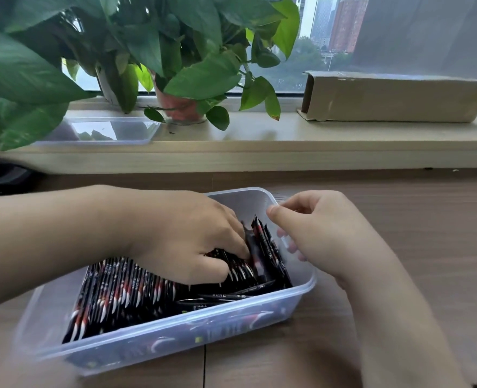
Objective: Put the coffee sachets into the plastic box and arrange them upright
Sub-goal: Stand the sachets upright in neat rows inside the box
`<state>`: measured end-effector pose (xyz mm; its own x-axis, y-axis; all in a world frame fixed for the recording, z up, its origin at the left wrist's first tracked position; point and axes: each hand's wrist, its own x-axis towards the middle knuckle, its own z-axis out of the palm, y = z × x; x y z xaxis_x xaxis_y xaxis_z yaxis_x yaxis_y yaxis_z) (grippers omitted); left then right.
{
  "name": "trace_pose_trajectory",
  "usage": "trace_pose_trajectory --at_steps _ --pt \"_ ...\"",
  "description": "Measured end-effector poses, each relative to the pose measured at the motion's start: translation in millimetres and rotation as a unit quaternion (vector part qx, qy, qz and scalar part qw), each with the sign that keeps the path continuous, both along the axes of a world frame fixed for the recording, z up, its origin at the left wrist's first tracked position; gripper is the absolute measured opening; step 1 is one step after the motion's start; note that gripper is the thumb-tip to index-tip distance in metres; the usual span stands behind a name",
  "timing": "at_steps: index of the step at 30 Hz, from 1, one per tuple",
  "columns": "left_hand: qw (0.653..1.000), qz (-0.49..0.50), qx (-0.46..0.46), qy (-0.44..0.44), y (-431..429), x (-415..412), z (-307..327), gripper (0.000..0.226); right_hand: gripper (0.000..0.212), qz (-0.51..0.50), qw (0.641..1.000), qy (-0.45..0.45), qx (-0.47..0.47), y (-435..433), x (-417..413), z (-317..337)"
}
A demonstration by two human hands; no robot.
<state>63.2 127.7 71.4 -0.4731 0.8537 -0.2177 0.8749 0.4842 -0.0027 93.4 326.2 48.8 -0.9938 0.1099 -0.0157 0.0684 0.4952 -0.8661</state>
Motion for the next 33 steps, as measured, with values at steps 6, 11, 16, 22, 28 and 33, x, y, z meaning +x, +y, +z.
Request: trace_pose_trajectory --at_steps 6,11,16,22,28,33 --pt "1.000 0.026 -0.014 -0.005 -0.8 3.8 0.1 0.067 0.021 -0.001 1.000 0.004 0.000 -1.3 -1.3 -0.7" --pt "0.999 0.048 0.008 0.010 4.5 4.9 2.5 0.057 0.020 -0.001 1.000 0.000 -0.004 -1.5 -1.8 -0.9" --pt "0.997 0.016 0.052 0.048 3.1 3.1 4.4 0.053 0.020 -0.003 1.000 0.001 -0.010 -1.5 -2.6 -1.6" --pt "0.999 0.017 0.032 0.024 -2.7 5.7 2.7 0.054 0.021 -0.001 1.000 -0.002 -0.011 -1.8 -2.2 -1.0" --pt "0.999 0.012 0.027 0.020 1.9 3.8 1.0 0.050 0.021 -0.005 1.000 -0.003 -0.009 -2.1 -1.9 -0.6" --pt "0.999 0.006 0.032 0.036 7.9 -0.3 -7.6 0.058 0.021 -0.004 1.000 -0.003 -0.009 -2.6 -2.5 -1.2"
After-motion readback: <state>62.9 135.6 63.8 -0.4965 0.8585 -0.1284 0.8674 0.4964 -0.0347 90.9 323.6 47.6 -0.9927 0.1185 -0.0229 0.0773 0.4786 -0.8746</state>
